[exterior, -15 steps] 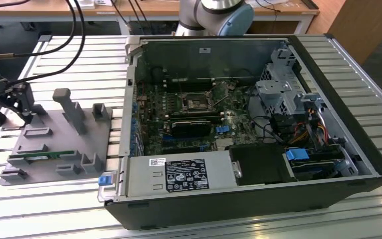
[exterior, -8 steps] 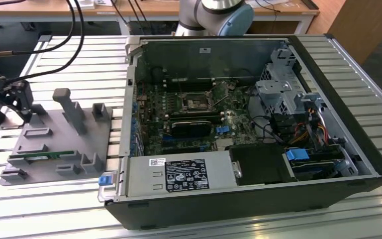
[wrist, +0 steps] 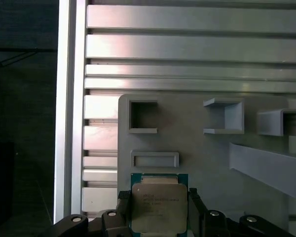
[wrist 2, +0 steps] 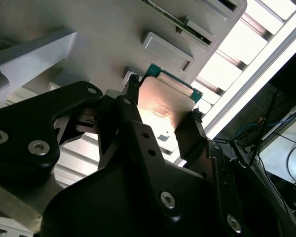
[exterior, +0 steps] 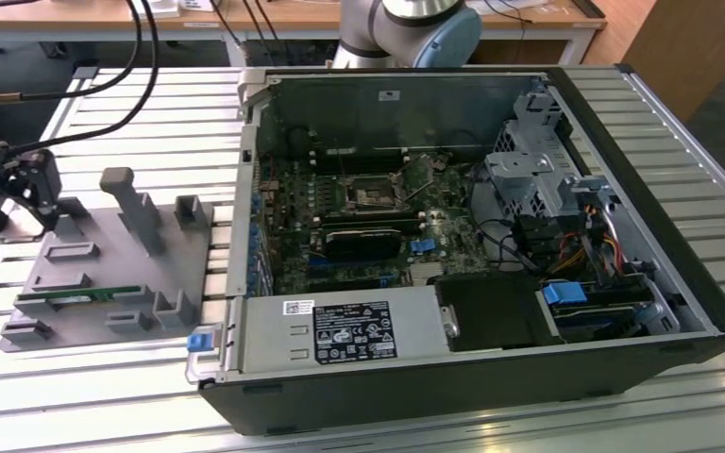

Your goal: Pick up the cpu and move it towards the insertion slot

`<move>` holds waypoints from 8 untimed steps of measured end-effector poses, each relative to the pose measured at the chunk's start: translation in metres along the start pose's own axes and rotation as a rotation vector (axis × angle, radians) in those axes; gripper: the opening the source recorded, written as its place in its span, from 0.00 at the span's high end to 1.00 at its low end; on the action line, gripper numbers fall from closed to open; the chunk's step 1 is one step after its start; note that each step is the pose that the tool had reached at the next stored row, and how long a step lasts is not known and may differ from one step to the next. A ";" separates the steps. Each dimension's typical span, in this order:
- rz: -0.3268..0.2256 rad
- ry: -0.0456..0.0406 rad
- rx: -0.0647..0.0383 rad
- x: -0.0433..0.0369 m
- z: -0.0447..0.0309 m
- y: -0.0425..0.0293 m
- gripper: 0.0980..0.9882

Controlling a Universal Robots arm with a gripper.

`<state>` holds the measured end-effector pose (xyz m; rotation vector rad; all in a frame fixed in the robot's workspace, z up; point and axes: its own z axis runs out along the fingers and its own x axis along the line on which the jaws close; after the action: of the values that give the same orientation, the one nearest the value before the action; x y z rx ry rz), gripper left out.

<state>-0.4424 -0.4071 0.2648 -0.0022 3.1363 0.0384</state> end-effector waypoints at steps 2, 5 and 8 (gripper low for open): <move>0.000 0.0001 0.000 0.0000 -0.0010 0.0001 0.50; 0.000 0.0001 0.000 0.0000 -0.0025 0.0001 0.50; 0.000 0.0000 0.000 0.0000 -0.0040 0.0001 0.50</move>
<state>-0.4423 -0.4071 0.2687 -0.0022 3.1363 0.0386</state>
